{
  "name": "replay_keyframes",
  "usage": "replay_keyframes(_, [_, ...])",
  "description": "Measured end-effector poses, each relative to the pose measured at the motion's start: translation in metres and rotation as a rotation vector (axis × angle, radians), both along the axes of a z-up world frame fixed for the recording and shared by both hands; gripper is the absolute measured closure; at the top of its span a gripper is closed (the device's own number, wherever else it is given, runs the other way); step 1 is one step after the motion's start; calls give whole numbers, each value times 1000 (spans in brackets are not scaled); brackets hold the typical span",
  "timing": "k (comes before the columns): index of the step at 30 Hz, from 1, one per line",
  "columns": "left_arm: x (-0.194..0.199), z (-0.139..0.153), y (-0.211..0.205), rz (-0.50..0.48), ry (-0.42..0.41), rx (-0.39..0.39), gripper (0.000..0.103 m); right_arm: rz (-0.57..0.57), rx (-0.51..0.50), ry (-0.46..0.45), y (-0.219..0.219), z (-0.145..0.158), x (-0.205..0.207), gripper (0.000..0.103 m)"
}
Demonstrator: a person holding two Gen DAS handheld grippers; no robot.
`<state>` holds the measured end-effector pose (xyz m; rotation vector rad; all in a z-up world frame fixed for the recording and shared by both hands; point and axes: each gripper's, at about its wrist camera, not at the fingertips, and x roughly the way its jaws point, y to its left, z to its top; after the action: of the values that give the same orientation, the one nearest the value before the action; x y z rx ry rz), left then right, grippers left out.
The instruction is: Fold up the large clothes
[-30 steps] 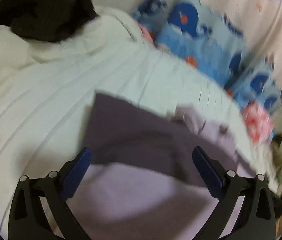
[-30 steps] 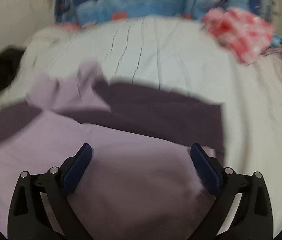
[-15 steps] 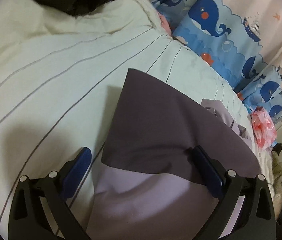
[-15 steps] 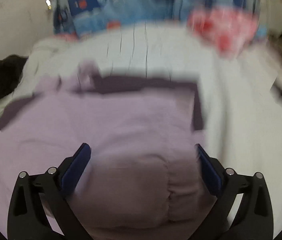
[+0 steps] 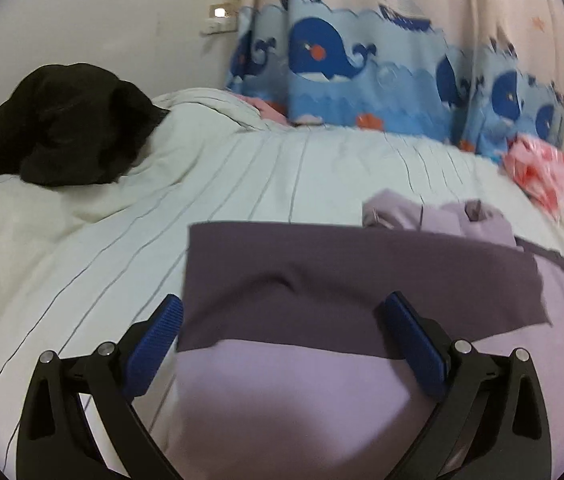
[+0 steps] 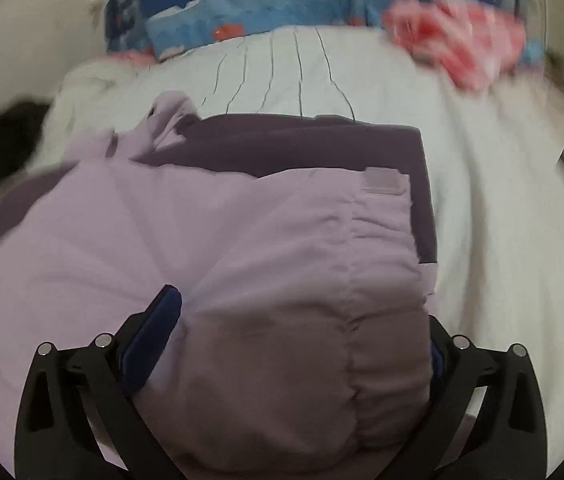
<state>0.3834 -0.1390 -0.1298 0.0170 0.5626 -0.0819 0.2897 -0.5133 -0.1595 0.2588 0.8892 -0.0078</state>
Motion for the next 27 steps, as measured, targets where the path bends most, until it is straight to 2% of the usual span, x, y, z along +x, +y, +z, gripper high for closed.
replay_keyframes(3, [3, -5, 3, -5, 19, -13, 6, -1, -33, -7, 5, 1, 0, 6])
replay_keyframes(9, [-1, -9, -4, -1, 8, 21, 6, -7, -35, -10, 5, 3, -3, 6])
replay_keyframes(11, [-3, -8, -3, 3, 2, 23, 6, -27, -46, 10, 9, 12, -10, 6])
replay_keyframes(14, [-2, -9, -2, 4, 6, 18, 6, -20, -52, -76, 14, 35, -25, 6])
replay_keyframes(15, [-2, -9, -2, 3, 7, 18, 6, -25, -75, -82, 14, 34, -24, 6])
replay_keyframes(16, [-2, -10, -2, 2, 8, 18, 6, -30, -99, -33, 12, 21, -19, 6])
replay_keyframes(17, [-2, -10, -2, -1, 9, 16, 6, -14, -60, 10, 9, 5, -13, 6])
replay_keyframes(18, [-2, -10, -3, -5, 7, 16, 6, -13, 0, 8, 2, -6, -10, 6])
replay_keyframes(21, [-2, -11, -4, -6, 8, 20, 6, -13, -29, 1, 5, -5, -9, 6])
replay_keyframes(27, [7, -14, 4, -40, 85, -40, 6, -25, -17, -29, 3, -3, -15, 6])
